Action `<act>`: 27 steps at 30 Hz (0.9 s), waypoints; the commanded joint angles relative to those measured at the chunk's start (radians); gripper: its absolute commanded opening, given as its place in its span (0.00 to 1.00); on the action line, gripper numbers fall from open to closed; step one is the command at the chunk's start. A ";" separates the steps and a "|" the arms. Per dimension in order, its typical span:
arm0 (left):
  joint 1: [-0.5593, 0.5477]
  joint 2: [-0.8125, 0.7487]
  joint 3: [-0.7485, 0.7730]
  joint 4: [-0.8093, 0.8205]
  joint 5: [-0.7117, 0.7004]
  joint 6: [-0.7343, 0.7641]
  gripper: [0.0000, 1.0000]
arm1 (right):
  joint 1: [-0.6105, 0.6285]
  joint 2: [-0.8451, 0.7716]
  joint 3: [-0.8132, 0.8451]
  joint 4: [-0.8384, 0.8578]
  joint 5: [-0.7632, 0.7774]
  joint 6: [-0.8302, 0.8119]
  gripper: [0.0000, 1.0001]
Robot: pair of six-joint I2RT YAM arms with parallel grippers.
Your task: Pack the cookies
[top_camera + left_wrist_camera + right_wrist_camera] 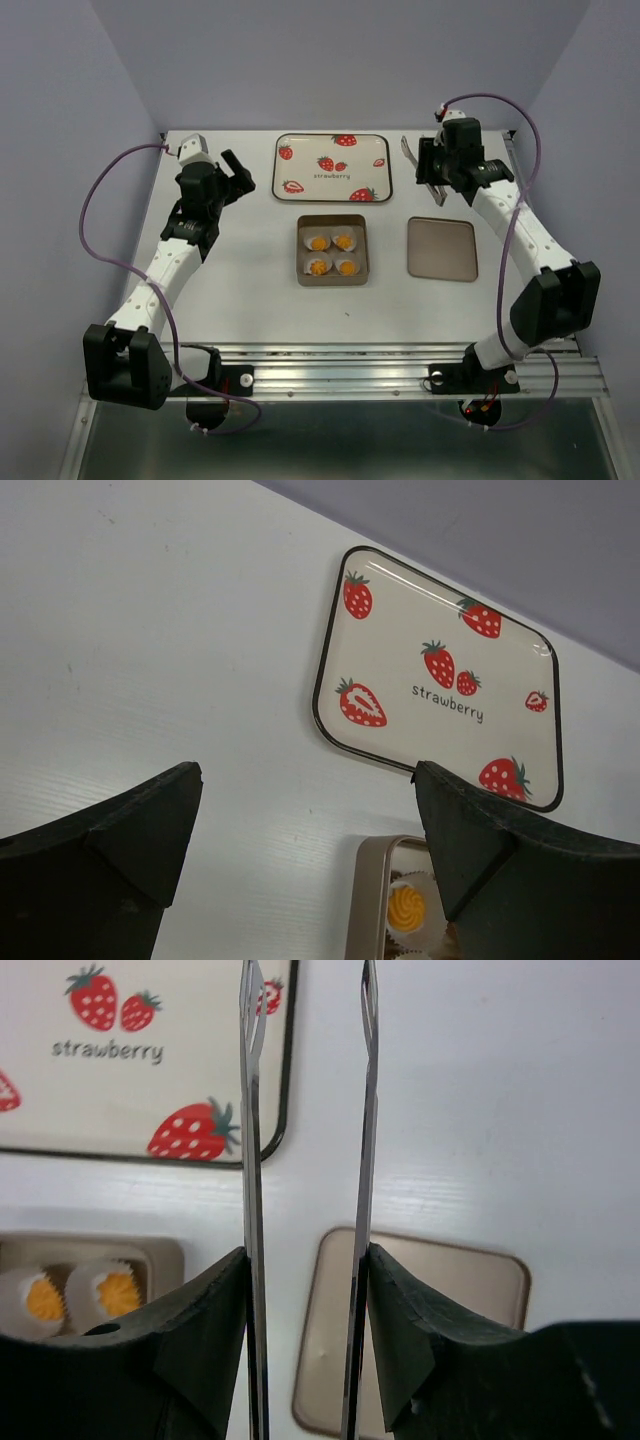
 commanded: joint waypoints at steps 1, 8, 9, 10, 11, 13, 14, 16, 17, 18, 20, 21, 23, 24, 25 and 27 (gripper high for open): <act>-0.005 -0.025 0.020 0.061 -0.009 0.040 0.99 | -0.107 0.188 0.147 0.120 -0.029 -0.074 0.53; -0.003 -0.024 0.026 0.073 -0.021 0.051 0.99 | -0.210 0.491 0.359 0.134 -0.003 -0.189 0.52; -0.003 -0.024 0.027 0.075 -0.019 0.051 0.99 | -0.227 0.519 0.379 0.137 -0.004 -0.195 0.52; -0.003 -0.024 0.029 0.075 -0.019 0.053 0.99 | -0.239 0.545 0.398 0.146 -0.009 -0.200 0.52; -0.003 -0.022 0.032 0.073 -0.021 0.056 0.99 | -0.239 0.591 0.428 0.152 -0.024 -0.207 0.54; -0.003 -0.021 0.035 0.071 -0.022 0.056 0.99 | -0.239 0.632 0.451 0.175 -0.024 -0.227 0.54; -0.003 -0.019 0.037 0.071 -0.024 0.056 0.99 | -0.239 0.648 0.461 0.183 -0.011 -0.230 0.54; -0.002 -0.010 0.046 0.068 -0.021 0.054 0.99 | -0.248 0.695 0.488 0.186 -0.007 -0.229 0.54; -0.002 -0.005 0.052 0.065 -0.016 0.054 0.99 | -0.248 0.709 0.496 0.186 -0.012 -0.227 0.54; -0.003 0.001 0.058 0.064 -0.010 0.054 0.99 | -0.248 0.733 0.505 0.194 -0.018 -0.223 0.54; -0.002 0.005 0.064 0.062 -0.009 0.054 0.99 | -0.248 0.758 0.514 0.194 -0.032 -0.227 0.54; -0.002 0.008 0.069 0.059 -0.009 0.054 0.99 | -0.248 0.769 0.520 0.197 -0.032 -0.227 0.54; -0.003 0.012 0.072 0.058 -0.002 0.053 0.99 | -0.248 0.795 0.527 0.195 -0.030 -0.232 0.56; -0.002 0.015 0.075 0.058 0.002 0.053 0.99 | -0.248 0.801 0.524 0.195 -0.020 -0.230 0.57; -0.003 0.016 0.077 0.055 0.002 0.053 0.99 | -0.248 0.804 0.522 0.195 -0.014 -0.226 0.57; -0.002 0.019 0.083 0.048 0.001 0.050 0.99 | -0.257 0.804 0.499 0.200 -0.024 -0.221 0.60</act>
